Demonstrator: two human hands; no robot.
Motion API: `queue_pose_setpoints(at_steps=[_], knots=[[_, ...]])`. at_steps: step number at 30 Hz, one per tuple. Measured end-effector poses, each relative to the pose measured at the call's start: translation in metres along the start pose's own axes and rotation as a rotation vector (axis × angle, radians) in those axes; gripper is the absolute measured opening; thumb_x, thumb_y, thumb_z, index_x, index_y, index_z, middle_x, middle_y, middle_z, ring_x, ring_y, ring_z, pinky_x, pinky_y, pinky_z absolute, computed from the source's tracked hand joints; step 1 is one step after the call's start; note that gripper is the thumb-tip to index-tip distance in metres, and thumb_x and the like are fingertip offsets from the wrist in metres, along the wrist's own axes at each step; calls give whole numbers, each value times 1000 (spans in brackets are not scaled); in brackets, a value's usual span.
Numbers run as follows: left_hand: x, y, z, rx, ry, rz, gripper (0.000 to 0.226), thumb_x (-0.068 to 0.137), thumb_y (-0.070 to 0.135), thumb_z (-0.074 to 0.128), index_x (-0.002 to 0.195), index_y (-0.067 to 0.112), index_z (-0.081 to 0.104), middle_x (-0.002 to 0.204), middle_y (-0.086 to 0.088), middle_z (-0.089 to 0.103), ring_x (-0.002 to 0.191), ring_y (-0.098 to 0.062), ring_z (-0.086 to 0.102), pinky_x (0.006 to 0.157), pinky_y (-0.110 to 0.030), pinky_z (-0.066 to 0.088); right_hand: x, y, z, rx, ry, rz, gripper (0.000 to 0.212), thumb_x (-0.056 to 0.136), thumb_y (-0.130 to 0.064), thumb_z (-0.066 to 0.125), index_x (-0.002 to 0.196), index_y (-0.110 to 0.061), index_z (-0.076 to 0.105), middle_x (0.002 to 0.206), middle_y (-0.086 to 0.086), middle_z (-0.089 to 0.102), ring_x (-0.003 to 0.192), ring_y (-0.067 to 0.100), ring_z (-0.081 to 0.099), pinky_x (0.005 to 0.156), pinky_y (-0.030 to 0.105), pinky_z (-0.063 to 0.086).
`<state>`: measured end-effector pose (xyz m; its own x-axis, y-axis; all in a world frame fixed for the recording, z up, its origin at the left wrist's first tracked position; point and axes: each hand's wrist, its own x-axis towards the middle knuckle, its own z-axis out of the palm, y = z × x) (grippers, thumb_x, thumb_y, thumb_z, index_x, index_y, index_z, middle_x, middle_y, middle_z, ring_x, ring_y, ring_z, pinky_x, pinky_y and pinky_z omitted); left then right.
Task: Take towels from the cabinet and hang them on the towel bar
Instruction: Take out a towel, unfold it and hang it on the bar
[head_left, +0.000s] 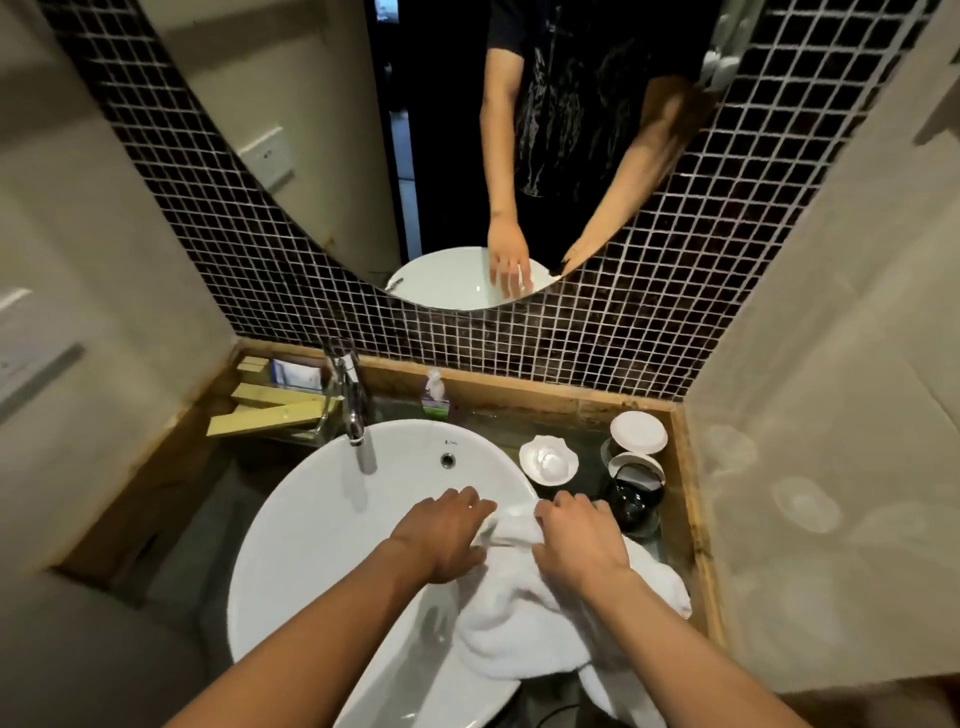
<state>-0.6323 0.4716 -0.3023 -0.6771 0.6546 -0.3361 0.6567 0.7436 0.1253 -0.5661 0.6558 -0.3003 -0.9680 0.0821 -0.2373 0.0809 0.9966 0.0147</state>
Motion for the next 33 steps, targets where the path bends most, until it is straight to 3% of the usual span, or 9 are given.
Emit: queue_pose_setpoints(at_steps=[5,11,15,19,22,25,29,33], knots=[[7,-16,7,12,-9,-26,53,93,40,52,142,22,42,137,-7,49,121,-29,49,92,-42,46,9,-16,1,-9,118,-7,16,85,-15,54,96,-22,64,96,4,69,89,29,63,75,40,38],[35,-17,-7,-130,73,24,63,88,50,59,144,26,42,140,-3,50,122,-25,49,97,-40,47,22,-5,-34,58,387,79,9,81,-21,68,83,-24,59,75,-3,64,69,24,62,65,39,44],[53,-13,-33,-217,242,79,34,94,40,52,124,25,57,123,-1,58,114,-22,52,88,-37,48,27,0,-70,65,531,113,4,86,-26,64,87,-24,61,77,-3,63,71,24,60,69,40,46],[61,-18,-68,-301,397,125,15,96,32,45,98,24,58,102,2,61,101,-21,54,75,-38,46,26,6,-93,69,520,149,8,89,-28,52,90,-22,58,84,-1,65,79,26,62,73,41,46],[63,-23,-97,-373,476,139,9,92,33,44,89,30,52,98,7,63,96,-17,57,75,-36,49,25,6,-110,108,474,140,20,88,-38,50,102,-25,56,99,-4,66,95,23,61,83,39,43],[60,-17,-127,-379,511,199,4,88,29,46,85,29,48,94,6,63,92,-18,56,76,-39,49,34,-9,-125,170,443,71,34,83,-51,52,109,-29,56,101,-8,65,96,19,60,84,38,45],[51,-10,-146,-430,566,184,7,91,31,46,87,26,48,87,6,60,84,-19,56,71,-40,48,50,-23,-142,243,509,79,9,84,-27,55,92,-25,56,87,-5,65,85,23,61,72,36,40],[43,-20,-146,-440,554,102,6,89,35,51,93,31,48,90,9,61,85,-17,57,71,-40,49,53,-16,-157,270,587,73,3,86,-26,55,84,-26,54,74,-7,61,70,19,57,65,36,41]])
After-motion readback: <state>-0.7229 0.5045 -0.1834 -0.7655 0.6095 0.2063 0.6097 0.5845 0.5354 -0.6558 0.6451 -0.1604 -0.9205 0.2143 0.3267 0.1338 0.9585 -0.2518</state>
